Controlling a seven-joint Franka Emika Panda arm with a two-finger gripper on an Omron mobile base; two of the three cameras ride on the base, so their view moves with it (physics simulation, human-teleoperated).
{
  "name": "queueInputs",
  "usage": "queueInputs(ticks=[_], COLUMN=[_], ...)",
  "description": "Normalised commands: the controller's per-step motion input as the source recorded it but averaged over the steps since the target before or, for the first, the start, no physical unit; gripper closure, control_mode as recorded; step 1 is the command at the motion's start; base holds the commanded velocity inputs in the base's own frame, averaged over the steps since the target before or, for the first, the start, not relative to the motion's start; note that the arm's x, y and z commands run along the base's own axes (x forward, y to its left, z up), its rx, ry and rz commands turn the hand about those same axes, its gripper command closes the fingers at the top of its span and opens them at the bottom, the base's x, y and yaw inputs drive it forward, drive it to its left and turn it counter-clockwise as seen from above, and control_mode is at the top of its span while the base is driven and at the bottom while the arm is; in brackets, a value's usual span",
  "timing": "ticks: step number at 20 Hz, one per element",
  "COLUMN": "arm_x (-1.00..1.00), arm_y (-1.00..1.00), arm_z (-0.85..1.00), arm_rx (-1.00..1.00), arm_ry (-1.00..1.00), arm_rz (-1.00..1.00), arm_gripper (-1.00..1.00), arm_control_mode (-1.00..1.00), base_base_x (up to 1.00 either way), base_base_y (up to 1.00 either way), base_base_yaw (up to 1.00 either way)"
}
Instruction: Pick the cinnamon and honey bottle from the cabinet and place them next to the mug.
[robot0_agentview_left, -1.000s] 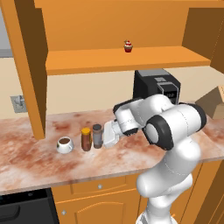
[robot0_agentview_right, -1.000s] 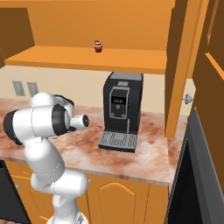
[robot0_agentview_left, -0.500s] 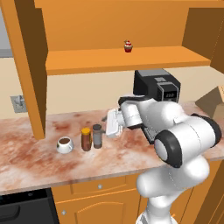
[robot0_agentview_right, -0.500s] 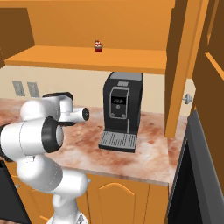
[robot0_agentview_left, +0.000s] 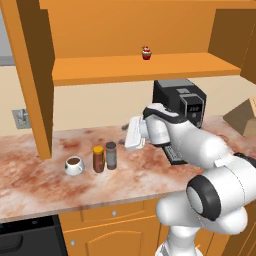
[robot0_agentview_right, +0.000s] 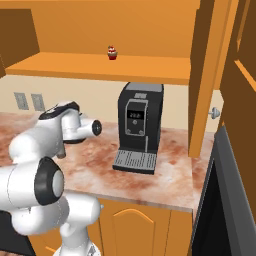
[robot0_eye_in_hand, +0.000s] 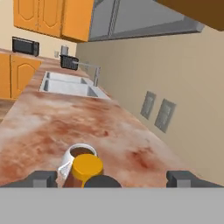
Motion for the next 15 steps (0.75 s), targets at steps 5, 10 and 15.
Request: queueInputs(ticks=[5, 10, 15], arm_x=[-0.34, -0.62, -0.89], arm_y=[-0.41, -0.69, -0.76], arm_z=[0.64, 0.74, 0.69], arm_rx=[0.04, 0.11, 0.19], arm_ry=[0.14, 0.17, 0.20], arm_rz=[-0.18, -0.29, -0.36], arm_gripper=[-1.00, -1.00, -1.00], arm_control_mode=[-1.00, -1.00, -1.00], base_base_x=[0.00, 0.00, 0.00], base_base_y=[0.00, 0.00, 0.00], base_base_yaw=[0.00, 0.00, 0.00])
